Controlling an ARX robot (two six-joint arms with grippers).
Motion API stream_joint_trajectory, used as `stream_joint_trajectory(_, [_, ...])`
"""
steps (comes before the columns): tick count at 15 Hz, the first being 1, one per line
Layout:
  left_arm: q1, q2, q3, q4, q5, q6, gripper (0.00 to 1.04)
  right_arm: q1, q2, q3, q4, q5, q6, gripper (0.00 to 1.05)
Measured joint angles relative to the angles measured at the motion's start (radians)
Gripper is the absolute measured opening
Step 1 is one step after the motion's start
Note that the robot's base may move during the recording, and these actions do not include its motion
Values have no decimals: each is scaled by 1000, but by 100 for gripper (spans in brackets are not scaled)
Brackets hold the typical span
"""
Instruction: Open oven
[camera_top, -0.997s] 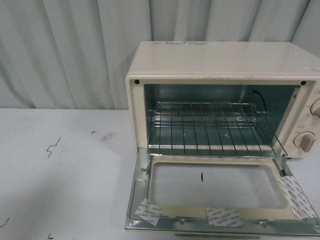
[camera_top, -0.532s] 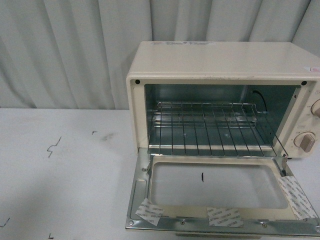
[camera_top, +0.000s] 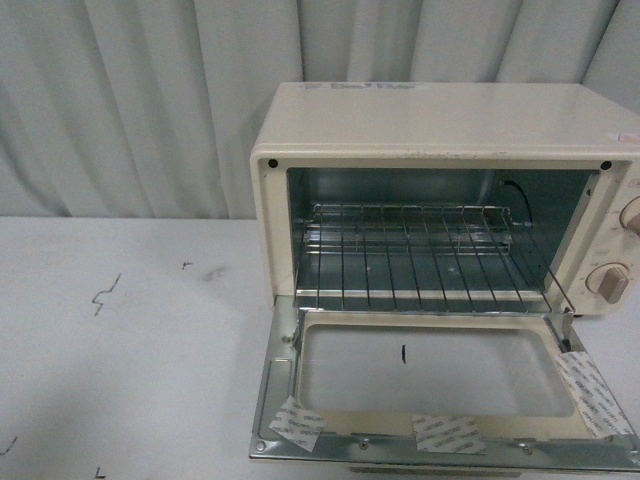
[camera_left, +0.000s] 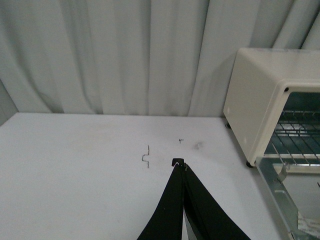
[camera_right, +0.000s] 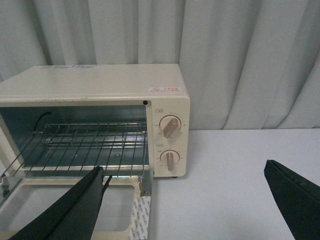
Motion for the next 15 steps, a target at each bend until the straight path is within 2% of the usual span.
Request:
stream_joint_trajectory(7, [2, -26, 0, 10, 0, 0, 4, 0, -1, 0, 0, 0, 0, 98])
stream_joint_trajectory(15, [2, -26, 0, 10, 0, 0, 83, 0, 0, 0, 0, 0, 0, 98])
